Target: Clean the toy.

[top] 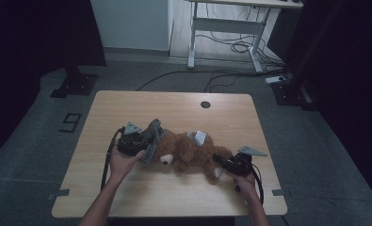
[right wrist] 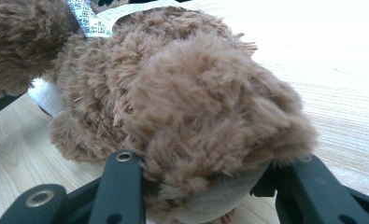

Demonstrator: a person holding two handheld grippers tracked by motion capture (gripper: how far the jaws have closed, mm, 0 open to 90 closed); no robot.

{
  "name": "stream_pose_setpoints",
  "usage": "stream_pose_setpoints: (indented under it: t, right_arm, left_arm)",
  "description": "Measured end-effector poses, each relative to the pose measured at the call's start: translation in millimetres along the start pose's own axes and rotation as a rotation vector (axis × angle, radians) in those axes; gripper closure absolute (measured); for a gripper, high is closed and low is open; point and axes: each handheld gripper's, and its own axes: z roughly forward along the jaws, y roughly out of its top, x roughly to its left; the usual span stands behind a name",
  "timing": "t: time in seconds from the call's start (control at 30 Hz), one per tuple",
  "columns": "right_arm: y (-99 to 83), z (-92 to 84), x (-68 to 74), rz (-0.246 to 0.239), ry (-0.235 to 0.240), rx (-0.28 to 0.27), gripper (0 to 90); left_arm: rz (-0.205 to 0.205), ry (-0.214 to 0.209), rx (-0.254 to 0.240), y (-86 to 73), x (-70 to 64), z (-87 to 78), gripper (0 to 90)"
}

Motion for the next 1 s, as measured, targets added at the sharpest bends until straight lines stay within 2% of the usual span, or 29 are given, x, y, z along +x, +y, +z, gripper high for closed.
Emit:
stream_pose_setpoints:
  t: [0.1, 0.17, 0.33, 0.47, 0.53, 0.6, 0.63, 0.7, 0.83, 1.0]
  right_arm:
    - [0.1, 0.3, 0.3, -0.001, -0.002, 0.000, 58.0]
    - [0.1, 0.5, 0.1, 0.001, -0.003, 0.000, 58.0]
    - [-0.4, 0.4, -1.0, 0.008, -0.011, -0.002, 58.0]
    - [-0.7, 0.2, -1.5, 0.008, -0.006, -0.005, 57.9]
    - [-0.6, -0.1, -1.2, 0.008, -0.006, -0.003, 57.9]
    - [-0.6, -0.4, -1.1, 0.004, -0.005, -0.007, 57.9]
    - [-0.6, -0.6, -1.2, 0.003, -0.004, -0.007, 57.8]
    - [-0.5, -1.3, -0.9, 0.003, 0.005, -0.007, 57.6]
    - [0.1, -1.3, 1.1, -0.005, 0.009, -0.005, 56.8]
    - [6.1, -8.7, 6.3, -0.035, 0.004, 0.007, 45.1]
  left_arm:
    - [-0.002, 0.004, 0.005, -2.3, 0.9, 0.3, 75.2]
    - [0.009, 0.009, 0.007, 1.9, -1.3, -0.5, 75.2]
    - [0.042, -0.007, -0.011, 27.6, -14.7, -0.1, 75.1]
    - [0.068, -0.031, -0.020, 49.6, -31.7, 13.7, 75.0]
    - [0.073, -0.039, 0.000, 56.2, -38.5, 27.1, 75.0]
    - [0.065, -0.047, 0.027, 55.2, -41.8, 38.3, 74.9]
    - [0.071, -0.048, 0.052, 51.3, -42.8, 44.9, 74.8]
    - [0.085, -0.038, 0.070, 43.5, -43.5, 51.0, 74.8]
    - [0.090, -0.047, 0.063, 32.1, -42.5, 48.4, 75.1]
    - [0.103, -0.068, 0.046, 17.8, -44.4, 42.0, 75.5]
